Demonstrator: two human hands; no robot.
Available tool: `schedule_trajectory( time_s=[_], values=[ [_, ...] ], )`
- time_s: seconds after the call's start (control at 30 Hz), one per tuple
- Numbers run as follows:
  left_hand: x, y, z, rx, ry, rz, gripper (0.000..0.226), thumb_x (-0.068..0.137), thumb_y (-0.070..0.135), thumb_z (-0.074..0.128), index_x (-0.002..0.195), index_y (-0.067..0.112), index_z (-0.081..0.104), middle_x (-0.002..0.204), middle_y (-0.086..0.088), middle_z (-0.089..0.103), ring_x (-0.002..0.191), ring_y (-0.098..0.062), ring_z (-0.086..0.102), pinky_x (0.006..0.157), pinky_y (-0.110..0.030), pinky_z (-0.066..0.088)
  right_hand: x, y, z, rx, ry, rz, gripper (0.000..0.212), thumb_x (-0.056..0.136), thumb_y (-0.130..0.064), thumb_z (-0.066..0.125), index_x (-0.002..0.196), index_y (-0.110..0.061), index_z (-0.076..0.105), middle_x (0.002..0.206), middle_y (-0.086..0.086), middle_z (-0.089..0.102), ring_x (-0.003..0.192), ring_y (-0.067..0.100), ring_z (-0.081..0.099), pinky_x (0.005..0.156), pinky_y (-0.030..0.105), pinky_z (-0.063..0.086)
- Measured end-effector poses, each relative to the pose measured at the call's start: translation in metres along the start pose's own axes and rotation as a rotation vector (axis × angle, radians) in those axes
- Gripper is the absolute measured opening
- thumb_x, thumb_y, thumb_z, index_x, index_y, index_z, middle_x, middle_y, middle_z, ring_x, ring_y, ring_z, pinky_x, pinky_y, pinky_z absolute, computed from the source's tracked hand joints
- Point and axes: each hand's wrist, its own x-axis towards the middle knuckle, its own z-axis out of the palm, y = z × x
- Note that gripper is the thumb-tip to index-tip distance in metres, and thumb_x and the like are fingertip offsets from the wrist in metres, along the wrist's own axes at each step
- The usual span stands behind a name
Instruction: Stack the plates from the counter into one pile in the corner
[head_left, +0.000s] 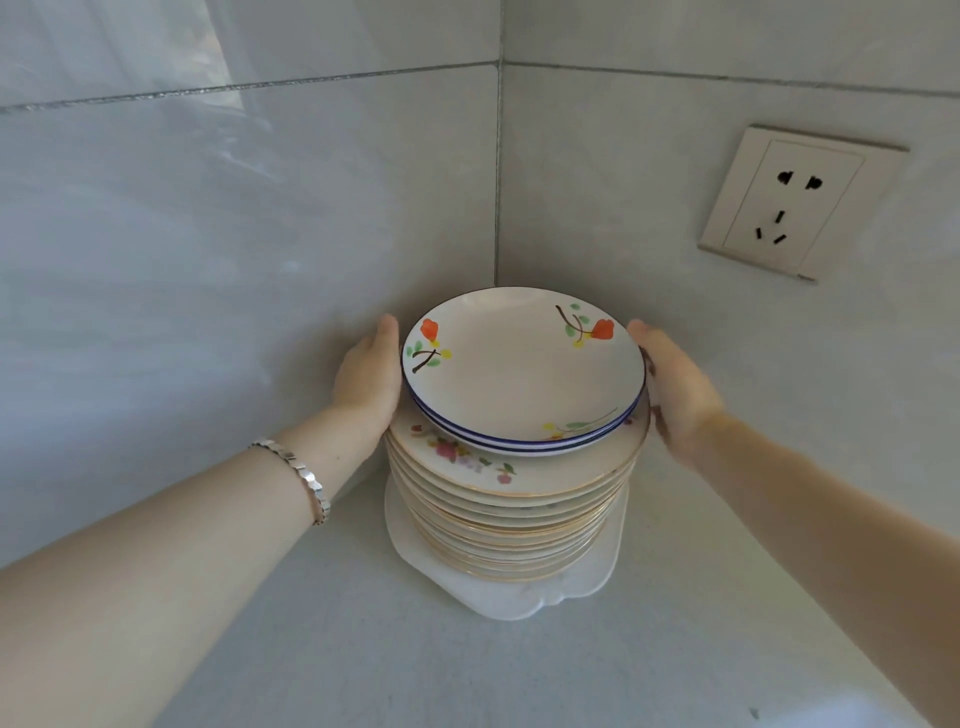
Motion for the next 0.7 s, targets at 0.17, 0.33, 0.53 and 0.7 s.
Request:
schedule_trajectory(
  time_s=[0.17, 0.33, 0.53, 0.7],
  values=[
    [-0.008, 0.009, 0.007, -0.026, -0.110, 0.074, 0.016, 0.092, 0.023, 0.048, 0.086, 0.018, 0.061, 0.078, 0.000, 0.063, 0.082, -0.024, 0.057, 0.070, -0.028, 0.042, -0.003, -0.003, 0.010, -0.267, 0.019, -0.047, 0.031, 0.093, -0.015, 0.042, 0.119, -0.021, 0.058, 0.107, 0.006, 0.061, 0.094, 0.023, 0.056, 0.083, 0.033, 0.048],
    [-0.012, 0.004, 0.002, -0.082, -0.103, 0.057, 0.021, 0.092, 0.009, 0.045, 0.098, 0.020, 0.062, 0.080, 0.000, 0.062, 0.067, -0.013, 0.056, 0.057, -0.022, 0.041, -0.009, 0.003, 0.011, -0.244, 0.008, -0.065, 0.044, 0.089, -0.004, 0.037, 0.127, -0.021, 0.053, 0.107, 0.003, 0.058, 0.097, 0.024, 0.053, 0.079, 0.029, 0.042],
    [-0.019, 0.010, 0.003, 0.060, -0.029, 0.083, 0.031, 0.095, 0.012, 0.039, 0.117, 0.009, 0.061, 0.111, -0.013, 0.064, 0.102, -0.029, 0.058, 0.079, -0.028, 0.042, -0.011, -0.001, 0.013, -0.316, 0.012, -0.077, 0.043, 0.093, -0.008, 0.036, 0.133, -0.019, 0.047, 0.115, 0.005, 0.057, 0.104, 0.028, 0.053, 0.086, 0.030, 0.042],
    [-0.054, 0.033, -0.015, 0.289, 0.157, 0.226, 0.033, 0.097, 0.022, 0.035, 0.119, 0.003, 0.051, 0.122, -0.020, 0.054, 0.116, -0.034, 0.050, 0.083, -0.032, 0.035, -0.053, 0.000, -0.006, -0.843, -0.030, -0.172, 0.050, 0.097, -0.041, 0.030, 0.137, -0.013, 0.040, 0.134, 0.014, 0.048, 0.123, 0.031, 0.046, 0.104, 0.037, 0.038]
  ],
)
